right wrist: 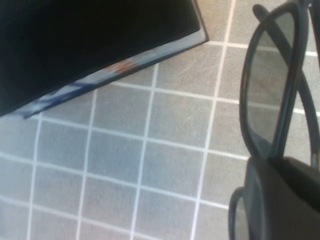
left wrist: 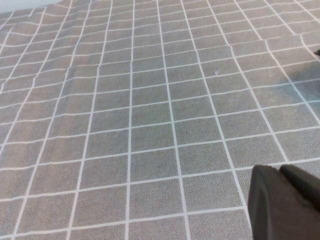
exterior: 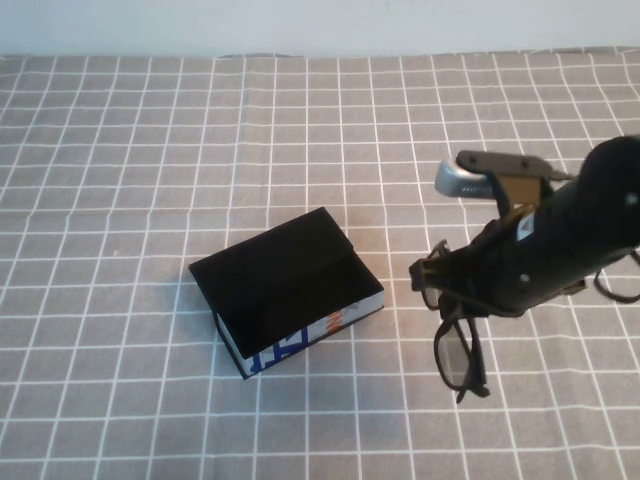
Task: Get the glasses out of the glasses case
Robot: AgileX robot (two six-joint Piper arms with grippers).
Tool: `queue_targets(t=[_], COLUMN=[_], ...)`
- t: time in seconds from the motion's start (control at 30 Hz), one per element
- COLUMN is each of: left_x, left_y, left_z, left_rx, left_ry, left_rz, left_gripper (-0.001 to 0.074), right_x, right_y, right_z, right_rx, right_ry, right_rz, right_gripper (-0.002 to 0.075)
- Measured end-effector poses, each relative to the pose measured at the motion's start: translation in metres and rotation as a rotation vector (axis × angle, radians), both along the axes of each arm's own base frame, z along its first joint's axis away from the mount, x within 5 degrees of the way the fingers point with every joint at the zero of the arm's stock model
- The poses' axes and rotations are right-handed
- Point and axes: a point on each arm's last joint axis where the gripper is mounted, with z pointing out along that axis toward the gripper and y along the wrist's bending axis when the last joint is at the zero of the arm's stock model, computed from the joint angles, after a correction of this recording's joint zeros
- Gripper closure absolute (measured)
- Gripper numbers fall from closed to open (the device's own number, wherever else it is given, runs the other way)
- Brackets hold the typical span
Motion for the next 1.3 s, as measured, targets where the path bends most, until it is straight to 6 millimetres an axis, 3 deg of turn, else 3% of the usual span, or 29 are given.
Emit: queue_targets(t=[0.23,0.4,0.63,1.07,1.2,1.3], left_x=[0.0,0.0,0.0,0.0,0.0,0.0], left_y=[0.0,0.0,0.0,0.0,0.0,0.0], left_z=[0.0,0.0,0.0,0.0,0.0,0.0], left_rx=[0.0,0.0,0.0,0.0,0.0,0.0], left_ry=[0.0,0.0,0.0,0.0,0.0,0.0], left_rz=[0.0,0.0,0.0,0.0,0.0,0.0], left_gripper=[0.0739,0.074,0.0739,0.0739,0.0739,0.0739], right_x=[0.019,0.023,0.024,0.023,0.023,0.018], right_y=[0.01,0.012,0.011,0.0,-0.005,-0.009], right_z=[-0.038,-0.051,-0.054,-0.054,-0.044,-0.031], right_rx=[-0.01,-0.018,-0.042,-0.189,-0.268,-0.285], right_ry=[0.055,0.077,0.071,0.105,0.133,0.133], right_rz=[-0.064,-0.075,-0.062,-0.072,-0.057,-0.048], right_gripper=[0.0726,0.0726,0.0704,0.0491,0.049,0.0542])
